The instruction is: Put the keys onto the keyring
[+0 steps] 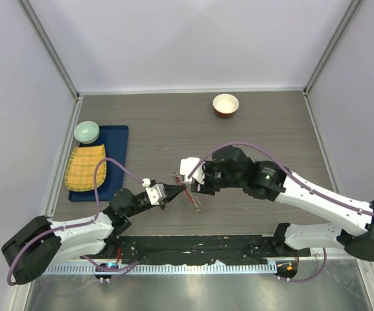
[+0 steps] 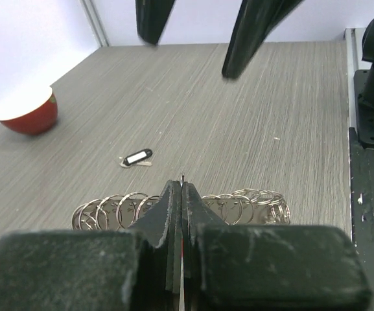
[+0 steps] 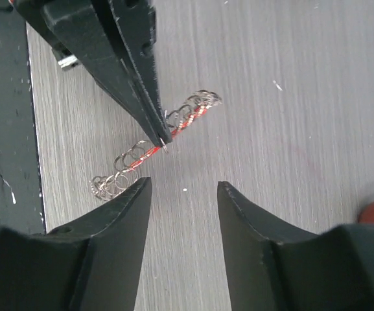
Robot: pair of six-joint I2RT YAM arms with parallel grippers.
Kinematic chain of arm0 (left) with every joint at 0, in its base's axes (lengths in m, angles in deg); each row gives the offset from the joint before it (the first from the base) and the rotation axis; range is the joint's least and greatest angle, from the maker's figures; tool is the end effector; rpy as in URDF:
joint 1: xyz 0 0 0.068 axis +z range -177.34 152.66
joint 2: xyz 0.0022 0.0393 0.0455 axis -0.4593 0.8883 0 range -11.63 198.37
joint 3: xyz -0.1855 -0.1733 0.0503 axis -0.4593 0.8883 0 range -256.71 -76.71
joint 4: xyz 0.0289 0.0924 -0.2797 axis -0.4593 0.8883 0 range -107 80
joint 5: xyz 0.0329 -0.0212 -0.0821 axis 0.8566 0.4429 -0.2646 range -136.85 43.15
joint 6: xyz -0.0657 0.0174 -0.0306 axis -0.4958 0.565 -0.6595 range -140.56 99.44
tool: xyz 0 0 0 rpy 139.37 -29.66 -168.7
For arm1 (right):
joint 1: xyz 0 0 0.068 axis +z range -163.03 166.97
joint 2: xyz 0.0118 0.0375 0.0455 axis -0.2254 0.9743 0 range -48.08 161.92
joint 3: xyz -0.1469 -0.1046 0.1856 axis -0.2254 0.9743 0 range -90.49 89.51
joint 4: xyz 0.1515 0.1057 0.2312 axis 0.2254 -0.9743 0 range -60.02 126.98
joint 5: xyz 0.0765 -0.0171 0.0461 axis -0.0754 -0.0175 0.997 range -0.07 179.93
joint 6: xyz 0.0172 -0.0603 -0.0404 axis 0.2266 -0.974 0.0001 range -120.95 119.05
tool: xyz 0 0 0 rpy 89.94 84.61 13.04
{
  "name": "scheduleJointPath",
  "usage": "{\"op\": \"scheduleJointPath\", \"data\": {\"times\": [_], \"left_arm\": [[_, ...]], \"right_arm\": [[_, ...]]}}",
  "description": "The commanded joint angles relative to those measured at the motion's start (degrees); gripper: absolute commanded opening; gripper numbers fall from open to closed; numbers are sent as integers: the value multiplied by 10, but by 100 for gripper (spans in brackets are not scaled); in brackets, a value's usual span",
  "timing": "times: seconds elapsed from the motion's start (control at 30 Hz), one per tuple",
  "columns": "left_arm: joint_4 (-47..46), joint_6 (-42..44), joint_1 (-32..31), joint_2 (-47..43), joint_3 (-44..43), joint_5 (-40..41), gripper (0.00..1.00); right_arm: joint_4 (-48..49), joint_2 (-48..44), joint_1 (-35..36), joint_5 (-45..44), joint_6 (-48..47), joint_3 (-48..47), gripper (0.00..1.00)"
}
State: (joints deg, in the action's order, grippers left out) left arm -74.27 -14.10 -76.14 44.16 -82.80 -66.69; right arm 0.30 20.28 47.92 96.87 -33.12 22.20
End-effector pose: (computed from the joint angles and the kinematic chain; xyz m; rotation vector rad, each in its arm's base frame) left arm 0.1416 -0.1941 0.1614 0.9446 1.1699 -0.8484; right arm 0.1479 0.2818 0.3167 -1.6827 1.5013 0.4073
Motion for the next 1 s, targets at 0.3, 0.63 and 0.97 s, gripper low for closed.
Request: {"op": "scheduleJointPath", "data": {"times": [0.3,0.63,0.97], "left_arm": [[-189,-21,0,32,34,33,0],[-167,7,0,16,48,5,0],[32,71,0,-93,37,53,0]], "right_arm": [[324,-117,-158,87,228,208,54],[335,-56,-224,-63,382,225,68],[285,91,-269,-181,435,159,62]]}}
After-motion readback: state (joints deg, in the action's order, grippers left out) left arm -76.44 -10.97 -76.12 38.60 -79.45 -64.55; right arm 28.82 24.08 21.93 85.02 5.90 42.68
